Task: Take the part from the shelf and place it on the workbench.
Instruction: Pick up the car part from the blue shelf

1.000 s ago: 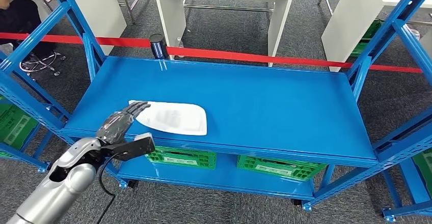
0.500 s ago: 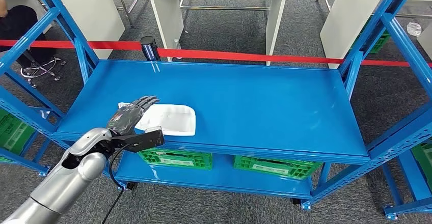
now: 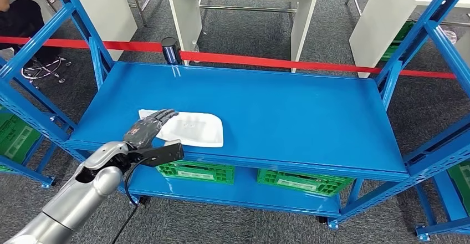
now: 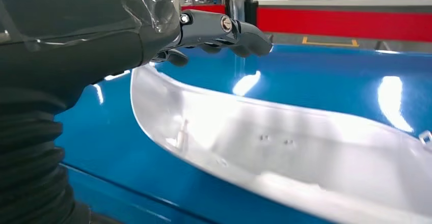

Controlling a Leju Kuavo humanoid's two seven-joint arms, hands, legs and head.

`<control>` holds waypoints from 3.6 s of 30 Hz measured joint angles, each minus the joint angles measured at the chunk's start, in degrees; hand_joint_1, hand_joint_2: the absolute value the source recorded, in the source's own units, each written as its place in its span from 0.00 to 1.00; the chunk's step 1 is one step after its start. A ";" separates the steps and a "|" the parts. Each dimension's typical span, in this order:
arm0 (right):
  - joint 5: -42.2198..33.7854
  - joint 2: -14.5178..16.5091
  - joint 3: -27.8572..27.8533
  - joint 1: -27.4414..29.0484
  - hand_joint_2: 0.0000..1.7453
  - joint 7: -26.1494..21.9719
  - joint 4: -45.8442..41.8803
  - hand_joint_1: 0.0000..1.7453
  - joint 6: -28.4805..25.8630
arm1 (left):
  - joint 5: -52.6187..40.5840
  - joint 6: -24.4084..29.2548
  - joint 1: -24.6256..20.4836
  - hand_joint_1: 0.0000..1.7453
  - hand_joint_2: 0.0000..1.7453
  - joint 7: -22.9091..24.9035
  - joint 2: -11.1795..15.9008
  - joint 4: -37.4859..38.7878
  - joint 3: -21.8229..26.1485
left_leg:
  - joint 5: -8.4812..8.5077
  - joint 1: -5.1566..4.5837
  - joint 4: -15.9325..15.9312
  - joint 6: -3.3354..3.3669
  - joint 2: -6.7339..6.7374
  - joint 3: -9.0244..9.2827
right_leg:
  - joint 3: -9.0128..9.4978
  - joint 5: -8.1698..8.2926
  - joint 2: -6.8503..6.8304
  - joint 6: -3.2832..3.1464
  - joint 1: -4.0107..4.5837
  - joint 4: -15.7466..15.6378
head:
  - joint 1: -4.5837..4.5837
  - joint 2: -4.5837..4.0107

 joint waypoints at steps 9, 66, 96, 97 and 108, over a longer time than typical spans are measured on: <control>-0.01 0.08 0.08 -0.05 0.00 -0.06 0.05 0.00 -0.02 | 0.13 0.39 0.96 0.00 1.00 0.07 0.10 0.68 0.47 | -5.20 0.45 9.05 -2.49 -0.08 -4.38 | 3.16 1.99 0.17 -2.90 0.03 -5.99 | -0.21 0.00; 1.16 1.20 -1.42 -0.33 0.00 -2.27 0.86 0.00 0.05 | -3.91 6.44 2.22 0.00 0.00 1.03 0.04 0.39 4.08 | -0.96 -0.33 1.25 -1.09 0.11 -0.35 | 3.01 2.46 -0.06 -2.00 0.25 -6.41 | -0.36 0.00; 2.55 1.30 -1.44 -1.30 0.00 -2.75 1.76 0.00 1.02 | -4.37 3.18 2.08 0.00 1.00 1.34 0.08 3.53 2.36 | -1.36 -0.06 0.96 -0.51 -0.10 0.30 | -0.54 0.59 -0.02 -1.18 0.25 -0.24 | -0.55 0.00; 2.67 1.28 -1.44 -1.34 0.00 -2.73 1.80 0.00 1.03 | -4.50 3.28 2.01 0.00 1.00 1.34 0.00 4.43 2.39 | -1.65 -0.11 1.41 -0.82 -0.13 0.13 | 1.65 2.28 -0.02 -1.20 0.37 -4.75 | -0.56 0.00; 3.06 1.54 -1.46 -1.32 0.00 -2.60 1.83 0.00 1.11 | -5.44 3.77 0.70 0.00 1.00 1.33 -0.36 9.46 2.43 | -6.35 0.79 14.76 -2.54 -0.06 -6.69 | 2.42 2.76 0.20 -2.98 0.25 -6.14 | -1.13 0.00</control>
